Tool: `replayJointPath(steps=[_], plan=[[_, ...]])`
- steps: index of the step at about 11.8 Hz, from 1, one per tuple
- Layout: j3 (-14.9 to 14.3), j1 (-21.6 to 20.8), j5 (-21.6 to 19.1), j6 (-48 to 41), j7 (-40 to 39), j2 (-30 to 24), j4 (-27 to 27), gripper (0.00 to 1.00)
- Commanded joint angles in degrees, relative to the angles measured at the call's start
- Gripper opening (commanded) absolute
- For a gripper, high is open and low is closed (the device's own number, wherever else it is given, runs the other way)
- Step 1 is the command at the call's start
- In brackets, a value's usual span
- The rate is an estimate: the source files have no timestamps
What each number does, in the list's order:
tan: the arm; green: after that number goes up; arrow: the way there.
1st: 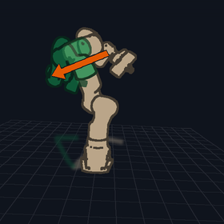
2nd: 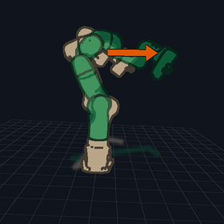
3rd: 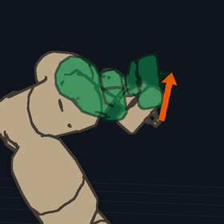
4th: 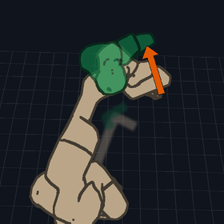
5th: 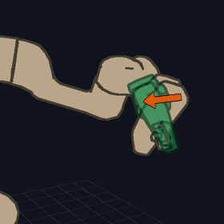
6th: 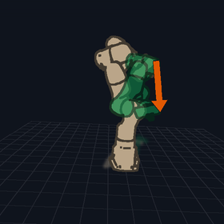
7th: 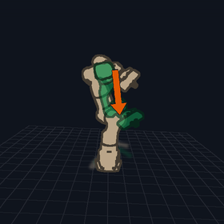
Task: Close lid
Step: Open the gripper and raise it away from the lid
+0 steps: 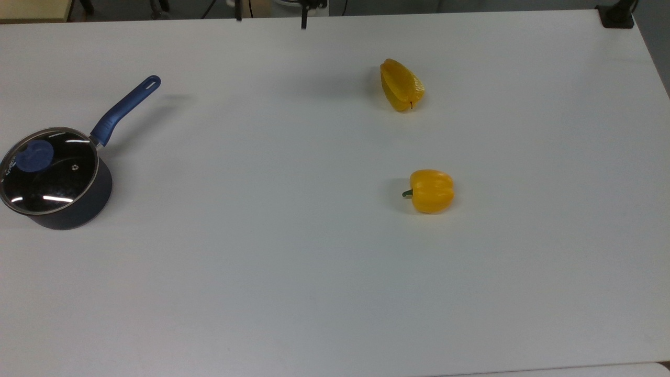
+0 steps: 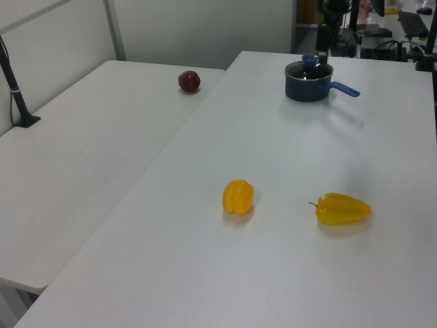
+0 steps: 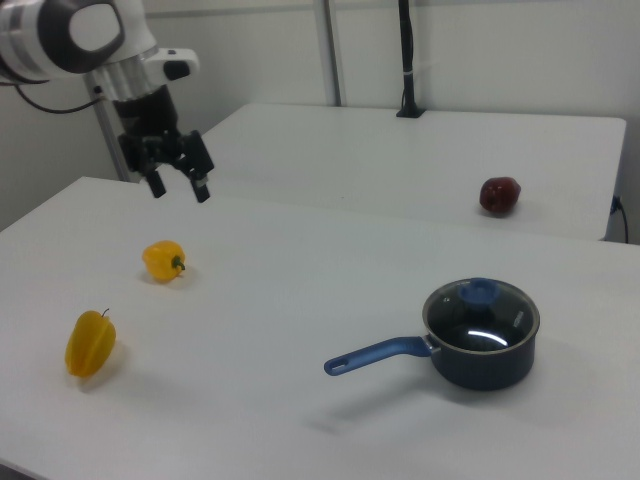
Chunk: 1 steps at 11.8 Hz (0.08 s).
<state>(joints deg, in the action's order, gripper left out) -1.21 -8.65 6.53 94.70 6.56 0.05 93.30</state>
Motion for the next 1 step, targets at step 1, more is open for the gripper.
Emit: replayJointPath(steps=[1], plan=[[-1.61,0.47,0.07,-1.27,0.47,-2.86,3.91,1.0]])
